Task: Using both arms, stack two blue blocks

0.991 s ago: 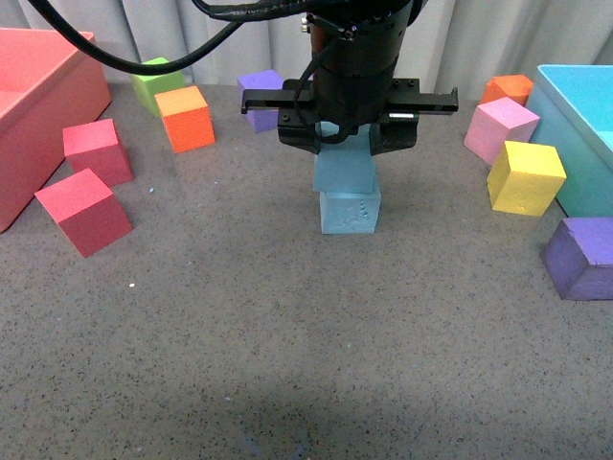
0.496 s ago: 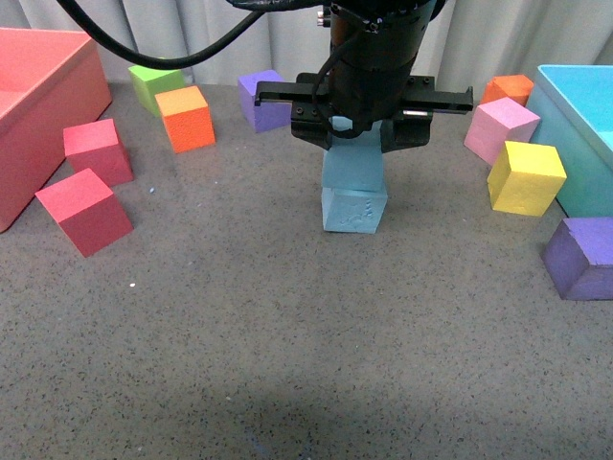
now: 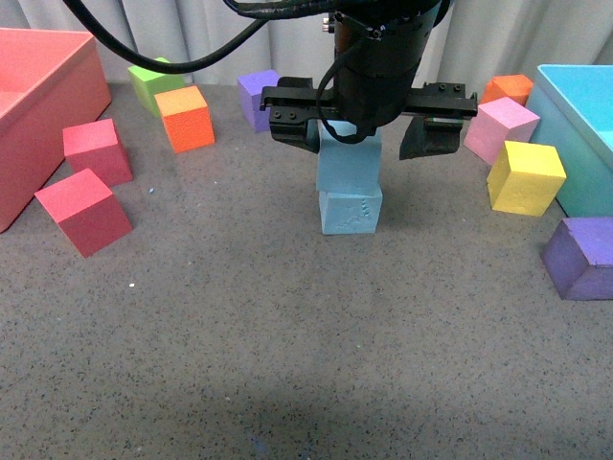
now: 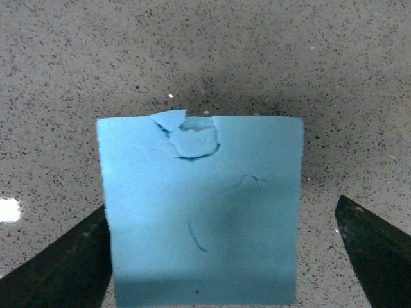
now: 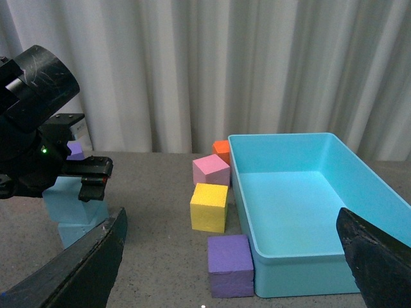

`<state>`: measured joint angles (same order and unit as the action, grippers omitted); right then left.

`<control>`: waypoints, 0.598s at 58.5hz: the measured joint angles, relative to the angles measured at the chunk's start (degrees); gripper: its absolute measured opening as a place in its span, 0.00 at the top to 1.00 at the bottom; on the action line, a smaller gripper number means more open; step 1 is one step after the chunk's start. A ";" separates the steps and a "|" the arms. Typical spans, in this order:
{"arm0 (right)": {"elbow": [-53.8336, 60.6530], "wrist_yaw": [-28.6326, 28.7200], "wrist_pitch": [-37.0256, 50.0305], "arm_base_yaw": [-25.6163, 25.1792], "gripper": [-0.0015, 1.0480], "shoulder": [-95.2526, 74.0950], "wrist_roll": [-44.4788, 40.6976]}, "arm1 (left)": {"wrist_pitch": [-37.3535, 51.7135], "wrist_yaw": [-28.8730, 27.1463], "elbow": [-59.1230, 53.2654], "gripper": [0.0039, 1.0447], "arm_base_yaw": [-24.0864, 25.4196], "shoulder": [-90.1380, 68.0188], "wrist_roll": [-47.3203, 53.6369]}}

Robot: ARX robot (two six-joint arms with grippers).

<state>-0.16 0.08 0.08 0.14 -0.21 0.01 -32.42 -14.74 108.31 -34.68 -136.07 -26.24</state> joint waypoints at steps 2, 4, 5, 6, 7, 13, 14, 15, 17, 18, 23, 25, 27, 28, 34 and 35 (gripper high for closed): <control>0.00 0.00 0.00 0.00 0.09 0.00 0.00 | 0.28 0.24 -0.50 0.05 0.00 0.35 0.00; 0.00 0.00 0.00 0.00 0.09 0.00 0.00 | 0.90 0.50 -1.42 0.07 0.02 1.01 -0.04; 0.00 0.00 0.00 0.00 0.09 0.00 0.00 | 1.05 0.59 -1.70 0.07 0.02 1.25 -0.04; 0.00 0.00 0.00 0.00 0.09 0.00 0.00 | 1.18 0.68 -1.99 0.07 0.02 1.46 -0.07; 0.00 0.00 0.00 0.00 0.09 0.00 -0.02 | 1.46 0.83 -2.54 0.07 0.07 1.90 -0.11; 0.00 0.00 0.00 0.00 0.09 0.00 -0.02 | 2.93 0.94 -5.11 0.06 0.39 4.57 -0.22; 0.00 0.00 0.00 0.00 0.09 0.00 -0.02 | 3.02 0.96 -5.42 0.06 0.42 4.90 -0.24; 0.00 0.00 0.00 0.00 0.09 0.00 0.00 | 3.17 1.05 -6.03 0.06 0.55 5.70 -0.20; 0.00 0.00 0.00 0.00 0.09 0.00 0.00 | 3.78 1.05 -7.17 0.06 0.79 7.02 -0.20; 0.00 0.00 0.00 0.00 0.09 0.00 0.00 | 4.04 1.05 -7.58 0.06 0.85 7.45 -0.20; 0.00 0.00 0.00 0.00 0.09 0.00 0.00 | 6.38 -0.37 -9.49 0.07 1.29 10.01 1.01; 0.00 0.02 0.00 0.00 0.09 0.00 -0.02 | 15.10 -4.07 -13.97 0.12 1.53 11.72 3.37; 0.00 0.02 0.00 0.00 0.09 0.00 0.00 | 24.61 -8.83 -19.23 0.17 1.90 13.51 6.93; 0.00 0.02 0.00 0.00 0.09 0.00 -0.02 | 30.67 -11.69 -23.21 0.20 2.25 14.91 10.08; 0.00 -0.07 0.00 0.00 0.09 -0.02 0.00 | 58.12 -12.68 -42.16 0.36 4.98 21.38 19.02; 0.00 -0.11 0.00 0.00 0.09 0.00 0.00 | 61.16 -12.41 -44.11 0.38 5.40 22.01 19.63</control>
<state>-0.16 -0.03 0.08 0.14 -0.21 0.01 28.73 -27.16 64.20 -29.28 -114.06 -6.61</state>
